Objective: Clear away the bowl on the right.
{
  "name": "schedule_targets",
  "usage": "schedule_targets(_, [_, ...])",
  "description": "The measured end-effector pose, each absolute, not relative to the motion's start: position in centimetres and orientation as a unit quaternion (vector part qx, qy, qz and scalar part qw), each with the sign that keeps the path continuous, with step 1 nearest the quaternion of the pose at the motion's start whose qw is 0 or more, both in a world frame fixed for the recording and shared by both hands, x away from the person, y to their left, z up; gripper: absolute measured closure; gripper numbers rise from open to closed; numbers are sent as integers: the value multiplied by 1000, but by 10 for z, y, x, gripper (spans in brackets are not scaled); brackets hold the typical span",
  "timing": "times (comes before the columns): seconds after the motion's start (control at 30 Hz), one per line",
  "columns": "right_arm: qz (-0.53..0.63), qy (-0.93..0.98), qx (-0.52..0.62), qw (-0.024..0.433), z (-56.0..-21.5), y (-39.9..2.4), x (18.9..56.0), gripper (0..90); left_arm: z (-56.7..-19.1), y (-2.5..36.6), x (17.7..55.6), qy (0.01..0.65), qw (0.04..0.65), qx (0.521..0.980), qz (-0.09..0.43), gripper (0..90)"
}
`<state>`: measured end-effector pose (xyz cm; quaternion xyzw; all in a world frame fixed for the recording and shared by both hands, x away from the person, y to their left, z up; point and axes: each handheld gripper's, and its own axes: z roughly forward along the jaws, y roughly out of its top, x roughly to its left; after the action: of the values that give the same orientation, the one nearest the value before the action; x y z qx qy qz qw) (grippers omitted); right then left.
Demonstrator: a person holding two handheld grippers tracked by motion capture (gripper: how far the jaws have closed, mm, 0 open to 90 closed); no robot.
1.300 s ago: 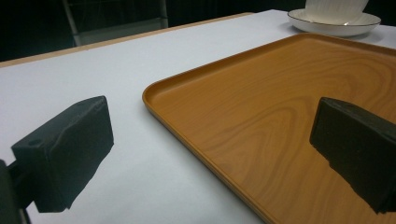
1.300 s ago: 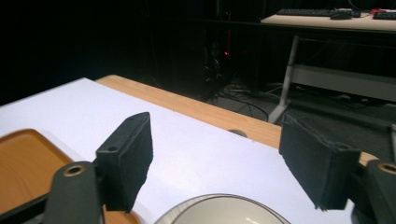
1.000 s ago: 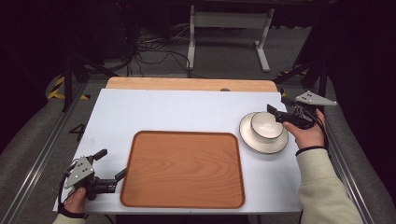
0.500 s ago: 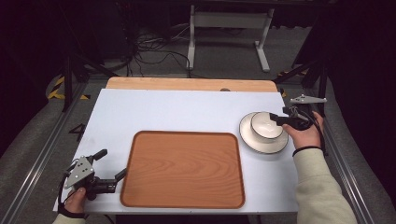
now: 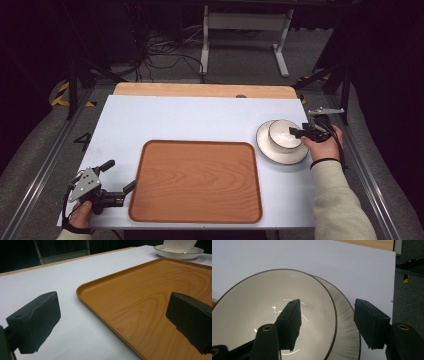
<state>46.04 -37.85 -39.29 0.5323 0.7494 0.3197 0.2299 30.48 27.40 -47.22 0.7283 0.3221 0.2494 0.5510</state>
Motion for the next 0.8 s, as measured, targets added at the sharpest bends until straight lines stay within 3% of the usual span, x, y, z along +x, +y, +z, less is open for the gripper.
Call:
schedule_targets(0.53, [319, 707, 609, 165, -409, -382, 460, 639, -472, 275, 305, 320, 549, 730, 250, 2])
schedule_targets(0.8, [305, 698, 626, 165, -411, -380, 460, 776, -472, 275, 305, 320, 549, 730, 250, 2])
